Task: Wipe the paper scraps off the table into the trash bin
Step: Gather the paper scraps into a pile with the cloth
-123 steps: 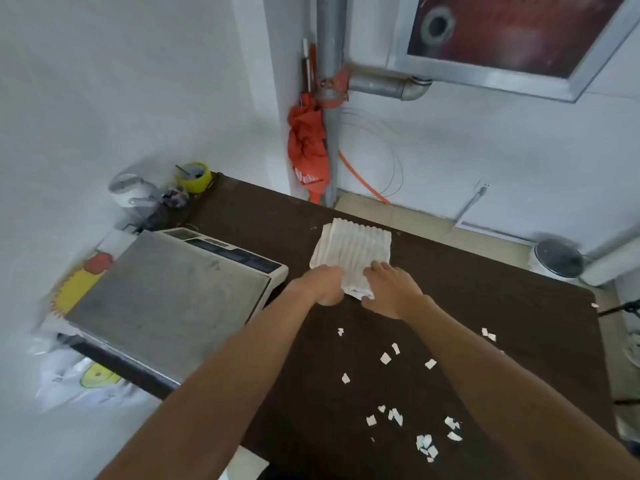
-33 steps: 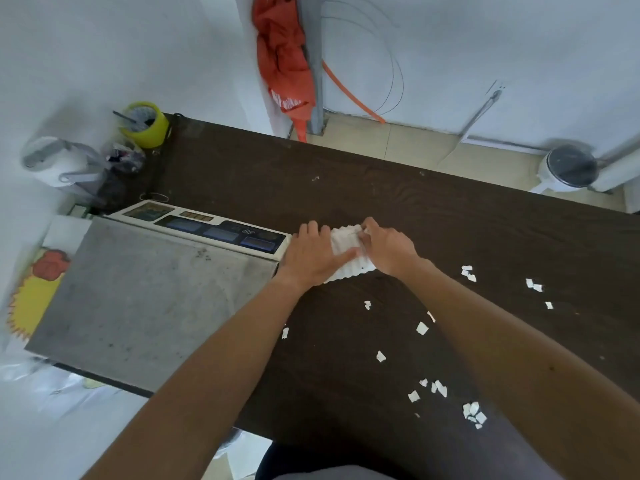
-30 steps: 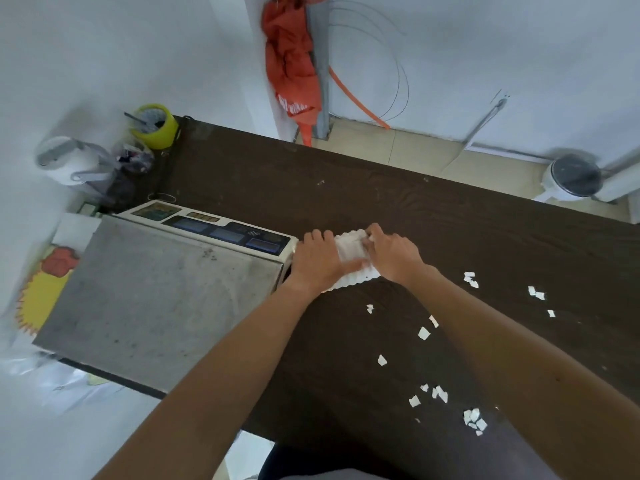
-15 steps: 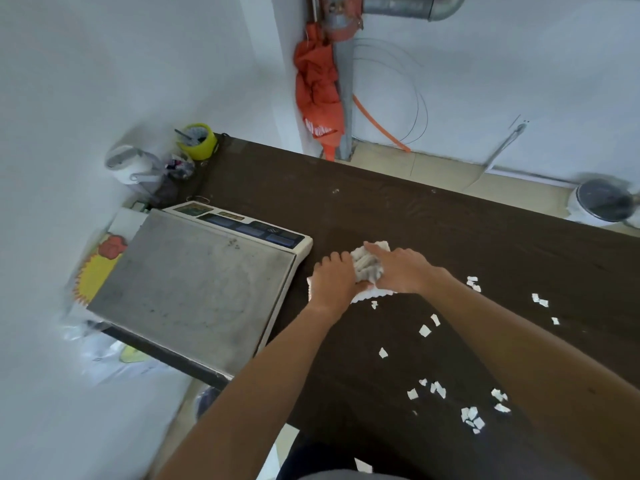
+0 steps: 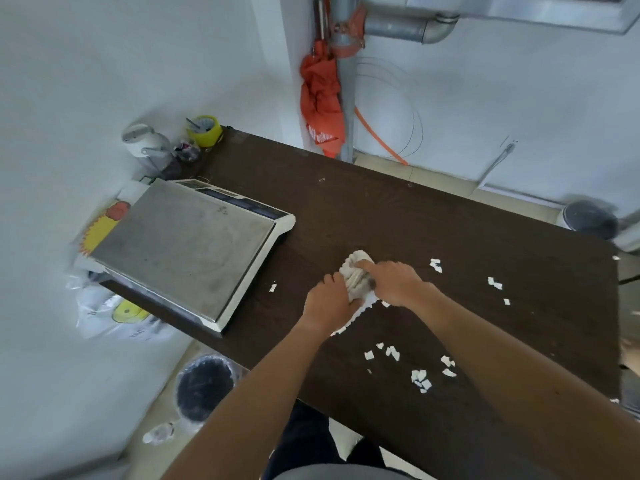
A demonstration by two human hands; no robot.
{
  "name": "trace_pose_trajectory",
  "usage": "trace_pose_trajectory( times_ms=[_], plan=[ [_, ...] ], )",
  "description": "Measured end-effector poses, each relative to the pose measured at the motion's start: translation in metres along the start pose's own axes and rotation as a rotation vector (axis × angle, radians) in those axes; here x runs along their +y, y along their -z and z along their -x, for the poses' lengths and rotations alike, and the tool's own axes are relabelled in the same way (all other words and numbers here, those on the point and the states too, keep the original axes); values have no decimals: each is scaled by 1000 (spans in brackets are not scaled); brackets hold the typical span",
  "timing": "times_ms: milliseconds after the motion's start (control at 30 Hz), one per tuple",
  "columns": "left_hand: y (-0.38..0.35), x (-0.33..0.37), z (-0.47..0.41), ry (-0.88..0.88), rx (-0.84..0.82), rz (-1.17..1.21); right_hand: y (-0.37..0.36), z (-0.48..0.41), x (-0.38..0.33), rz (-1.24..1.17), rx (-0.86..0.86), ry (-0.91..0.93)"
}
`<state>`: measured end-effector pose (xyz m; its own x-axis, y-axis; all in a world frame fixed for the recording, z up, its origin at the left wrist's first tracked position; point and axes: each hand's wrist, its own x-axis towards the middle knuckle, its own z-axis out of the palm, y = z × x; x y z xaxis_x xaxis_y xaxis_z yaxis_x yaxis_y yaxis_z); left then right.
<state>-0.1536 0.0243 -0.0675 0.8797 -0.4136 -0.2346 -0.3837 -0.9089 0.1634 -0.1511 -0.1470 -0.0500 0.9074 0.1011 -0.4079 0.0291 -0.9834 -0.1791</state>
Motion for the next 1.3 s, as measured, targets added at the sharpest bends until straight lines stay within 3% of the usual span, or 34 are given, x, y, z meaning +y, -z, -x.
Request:
trace_pose_trajectory(
  times_ms=[333,533,667,967,1167,1300],
  plan=[
    [6,50,15,-37,-89,136,2,63,49,-23,19,-22],
    [37,14,17,-4,-17,155,26,56,16,-107,129,-11],
    [51,-27,28,120,3,203,25,49,-13,-247,187,-35],
    [29,-102,60,408,100,114,-32,99,6,-719,240,-328],
    [9,-104,64,309,24,71,-86,158,44,-811,265,-724],
    [3,-85,60,216,-11,111,-110,183,43,-719,320,-864]
  ],
)
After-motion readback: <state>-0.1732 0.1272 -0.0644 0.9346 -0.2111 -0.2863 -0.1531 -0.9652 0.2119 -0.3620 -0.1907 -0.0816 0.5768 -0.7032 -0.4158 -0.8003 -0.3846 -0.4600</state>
